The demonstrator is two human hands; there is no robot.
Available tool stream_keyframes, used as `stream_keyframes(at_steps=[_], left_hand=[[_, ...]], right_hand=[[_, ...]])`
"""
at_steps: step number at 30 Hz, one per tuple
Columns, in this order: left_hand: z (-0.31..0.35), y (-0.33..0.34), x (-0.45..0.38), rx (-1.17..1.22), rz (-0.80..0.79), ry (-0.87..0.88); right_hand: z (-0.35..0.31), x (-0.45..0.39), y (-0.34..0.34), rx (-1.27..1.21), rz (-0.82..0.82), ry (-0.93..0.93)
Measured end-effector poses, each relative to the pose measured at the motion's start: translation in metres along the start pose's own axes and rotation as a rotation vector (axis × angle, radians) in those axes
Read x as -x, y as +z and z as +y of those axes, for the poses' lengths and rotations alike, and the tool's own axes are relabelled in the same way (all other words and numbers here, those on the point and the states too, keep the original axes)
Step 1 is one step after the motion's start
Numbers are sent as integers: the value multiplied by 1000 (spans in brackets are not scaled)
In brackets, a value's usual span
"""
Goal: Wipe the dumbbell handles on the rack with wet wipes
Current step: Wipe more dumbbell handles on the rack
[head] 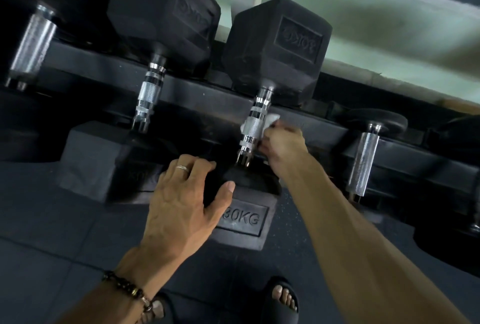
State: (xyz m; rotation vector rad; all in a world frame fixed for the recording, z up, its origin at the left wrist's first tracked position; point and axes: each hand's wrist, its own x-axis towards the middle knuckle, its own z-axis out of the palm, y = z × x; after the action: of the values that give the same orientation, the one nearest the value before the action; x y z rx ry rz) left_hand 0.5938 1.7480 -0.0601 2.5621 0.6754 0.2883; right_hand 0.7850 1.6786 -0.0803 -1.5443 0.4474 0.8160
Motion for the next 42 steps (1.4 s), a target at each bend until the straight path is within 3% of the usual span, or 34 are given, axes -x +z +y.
stream_keyframes(at_steps=[3, 7, 11, 13, 17, 18, 21, 23, 25, 28, 30, 33, 35, 38, 39, 40, 42], left_hand=[[0, 0, 0, -6, -8, -1], [0, 1, -1, -3, 4, 2], [1, 0, 0, -6, -6, -9], [0, 0, 0, -8, -10, -7], [-1, 2, -1, 4, 4, 0], [-1, 2, -1, 6, 6, 0], [1, 0, 0, 4, -2, 0], [1, -1, -1, -3, -9, -2], [1, -1, -1, -5, -16, -4], [1, 0, -2, -3, -12, -3], [1, 1, -2, -4, -13, -3], [2, 0, -1, -3, -10, -15], [3, 0, -1, -12, -13, -19], [2, 0, -1, -15, -19, -24], [2, 0, -1, -17, -21, -23], [3, 0, -1, -20, -23, -22], [3, -1, -1, -26, -27, -22]], right_hand=[[5, 12, -19, 98, -190, -18], [-24, -18, -2, -280, -117, -52], [-5, -3, -16, 79, -286, 53], [-6, 2, -31, 214, -358, 12], [-24, -12, -14, -51, -166, -120], [-19, -10, -9, 6, -147, -122], [5, 9, -26, 568, -250, -100], [4, 18, -35, 692, -306, -110], [-11, 13, -28, 500, -223, -154], [-29, -5, -3, -17, -73, -131], [-16, -1, -5, 99, -61, -89], [-3, 27, -27, 621, -245, -13], [-17, 20, -24, 571, -245, -54], [-37, -1, 1, 39, 8, -65], [-35, -2, 5, -8, 57, -62], [-25, -1, 3, 45, 67, -55], [-7, 18, -13, 344, -64, -59]])
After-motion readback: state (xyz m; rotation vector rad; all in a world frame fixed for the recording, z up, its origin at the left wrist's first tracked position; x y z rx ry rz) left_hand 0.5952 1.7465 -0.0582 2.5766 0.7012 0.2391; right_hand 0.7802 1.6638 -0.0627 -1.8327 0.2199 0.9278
